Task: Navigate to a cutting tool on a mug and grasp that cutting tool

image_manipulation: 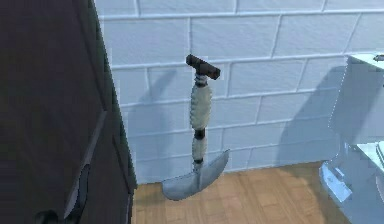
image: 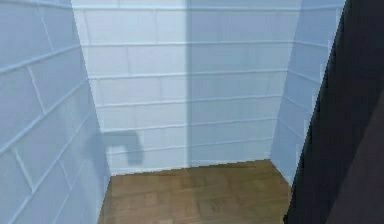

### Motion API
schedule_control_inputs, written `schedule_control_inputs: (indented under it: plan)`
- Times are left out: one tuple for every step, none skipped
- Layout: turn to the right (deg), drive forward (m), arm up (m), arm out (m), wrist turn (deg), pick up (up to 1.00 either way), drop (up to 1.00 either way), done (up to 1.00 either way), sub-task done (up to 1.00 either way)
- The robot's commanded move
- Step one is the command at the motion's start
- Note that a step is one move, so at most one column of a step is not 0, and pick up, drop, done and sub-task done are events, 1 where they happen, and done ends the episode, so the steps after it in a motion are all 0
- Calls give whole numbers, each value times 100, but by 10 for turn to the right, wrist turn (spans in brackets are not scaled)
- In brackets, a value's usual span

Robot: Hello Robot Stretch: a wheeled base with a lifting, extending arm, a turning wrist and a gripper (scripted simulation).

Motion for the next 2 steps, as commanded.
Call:
schedule_control_inputs:
  plan:
    - [0,35,0,0,0,0,0,0,0]
    - [60,0,0,0,0,0,0,0,0]
